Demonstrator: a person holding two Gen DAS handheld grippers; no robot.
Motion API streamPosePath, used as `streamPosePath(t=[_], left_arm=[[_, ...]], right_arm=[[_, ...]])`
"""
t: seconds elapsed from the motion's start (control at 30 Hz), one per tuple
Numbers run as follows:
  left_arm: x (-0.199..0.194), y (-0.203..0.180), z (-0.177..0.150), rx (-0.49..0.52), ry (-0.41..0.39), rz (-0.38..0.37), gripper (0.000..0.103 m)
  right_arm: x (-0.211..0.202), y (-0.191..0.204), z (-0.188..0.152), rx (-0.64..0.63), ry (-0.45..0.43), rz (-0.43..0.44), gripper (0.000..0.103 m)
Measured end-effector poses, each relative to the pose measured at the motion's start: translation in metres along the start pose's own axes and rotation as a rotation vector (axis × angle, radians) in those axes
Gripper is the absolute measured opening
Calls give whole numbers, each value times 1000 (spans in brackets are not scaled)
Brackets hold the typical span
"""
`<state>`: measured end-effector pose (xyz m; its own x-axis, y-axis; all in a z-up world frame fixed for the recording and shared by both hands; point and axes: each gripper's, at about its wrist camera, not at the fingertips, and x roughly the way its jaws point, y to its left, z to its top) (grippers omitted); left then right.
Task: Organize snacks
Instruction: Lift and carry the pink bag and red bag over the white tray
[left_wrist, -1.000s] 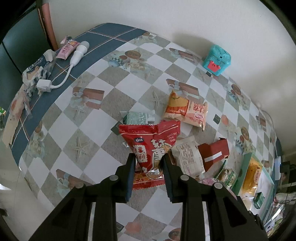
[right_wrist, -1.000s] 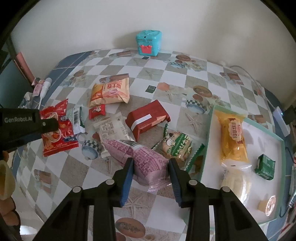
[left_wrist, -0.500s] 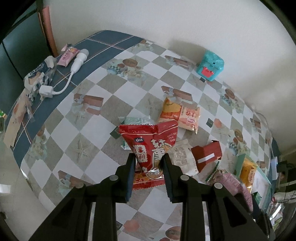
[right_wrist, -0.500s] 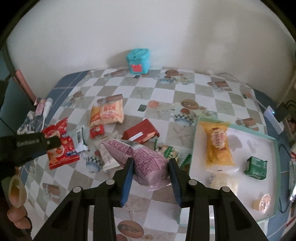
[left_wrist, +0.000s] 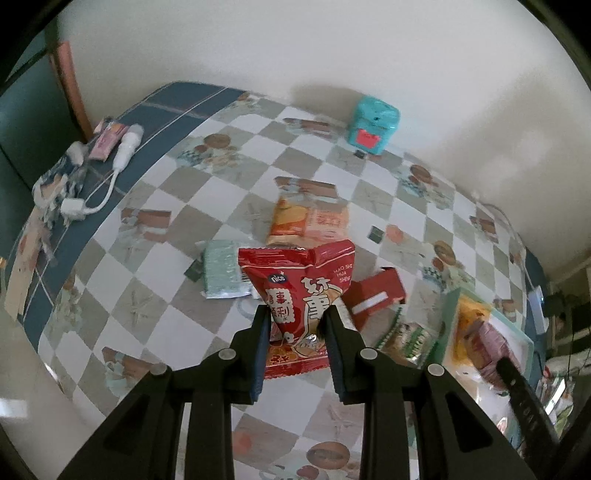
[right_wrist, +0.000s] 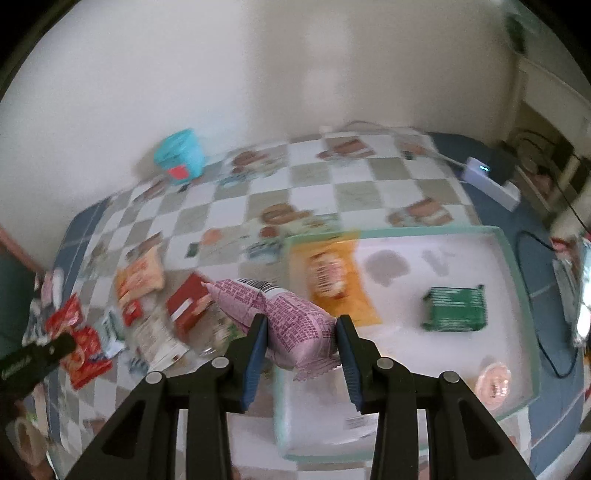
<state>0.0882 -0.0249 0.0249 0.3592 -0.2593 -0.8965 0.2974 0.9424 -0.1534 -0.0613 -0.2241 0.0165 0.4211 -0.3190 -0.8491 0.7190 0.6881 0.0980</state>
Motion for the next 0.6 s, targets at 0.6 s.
streamPosePath(t=[0.6], left_arm=[[-12,-127,-43,320,2,-144,30]], right_arm=[[-9,-143,9,384,0,-102,40]])
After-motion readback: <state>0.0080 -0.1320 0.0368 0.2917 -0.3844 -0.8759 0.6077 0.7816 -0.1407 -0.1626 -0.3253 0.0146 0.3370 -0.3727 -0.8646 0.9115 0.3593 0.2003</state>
